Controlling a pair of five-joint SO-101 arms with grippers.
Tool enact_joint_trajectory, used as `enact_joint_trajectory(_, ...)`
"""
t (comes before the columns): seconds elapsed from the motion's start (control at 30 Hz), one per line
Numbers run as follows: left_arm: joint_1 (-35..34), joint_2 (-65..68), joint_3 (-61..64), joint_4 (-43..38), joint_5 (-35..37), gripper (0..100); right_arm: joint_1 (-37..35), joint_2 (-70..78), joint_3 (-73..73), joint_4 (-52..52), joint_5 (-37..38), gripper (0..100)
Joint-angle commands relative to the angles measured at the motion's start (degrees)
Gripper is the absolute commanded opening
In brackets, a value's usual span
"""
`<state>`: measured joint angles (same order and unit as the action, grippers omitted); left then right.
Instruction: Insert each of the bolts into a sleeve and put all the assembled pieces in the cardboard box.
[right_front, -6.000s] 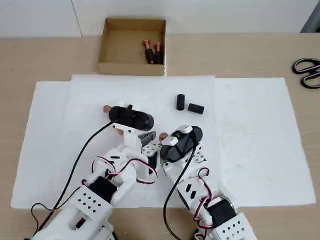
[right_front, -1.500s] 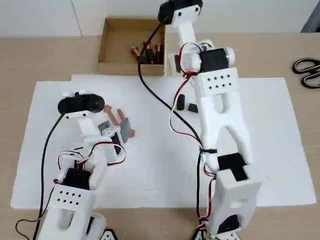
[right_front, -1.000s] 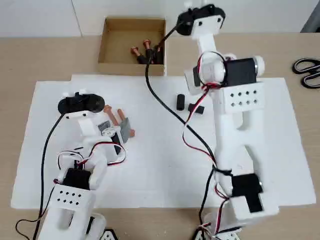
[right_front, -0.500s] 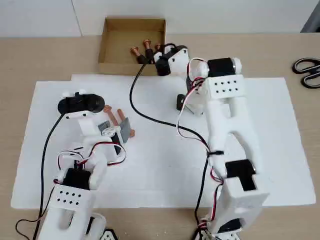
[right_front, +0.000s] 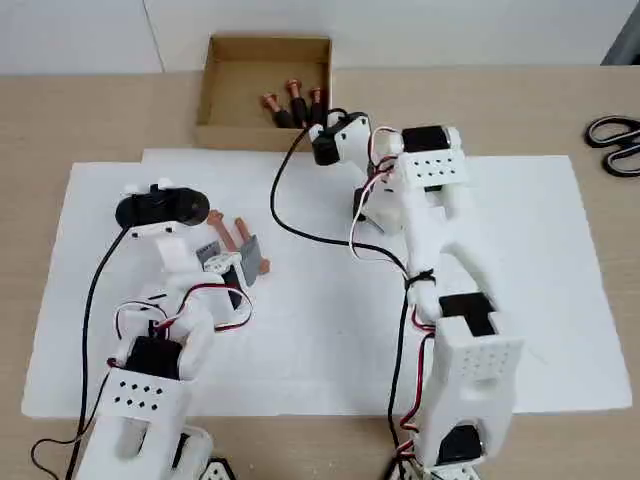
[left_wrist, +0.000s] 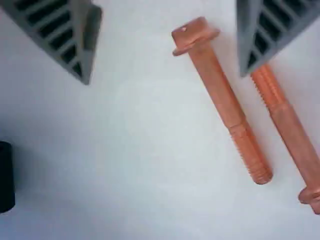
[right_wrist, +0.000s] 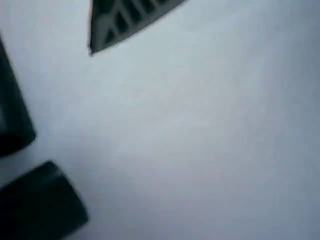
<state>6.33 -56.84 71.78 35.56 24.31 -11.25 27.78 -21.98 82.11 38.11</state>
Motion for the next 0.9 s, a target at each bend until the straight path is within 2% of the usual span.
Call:
enact_joint_trajectory(0.0,-0.4,-1.3,-1.1,-0.7,0.3,18,0.3,0.5,0.0,-2.2,0.5,19.0)
enact_joint_trajectory(0.57,-0.4,-1.3,-1.0,-0.7,0.2,18,0.6,8.7,-0.1,-6.4,2.0,18.5)
enact_joint_trajectory(0.77,-0.4,-1.3,-1.0,-0.7,0.2,18,0.6,8.8,-0.1,-6.2,1.9,0.4)
enact_joint_trajectory(0.87,-0.4,-1.3,-1.0,-0.7,0.2,18,0.9,8.5,-0.1,-4.8,1.8,0.6)
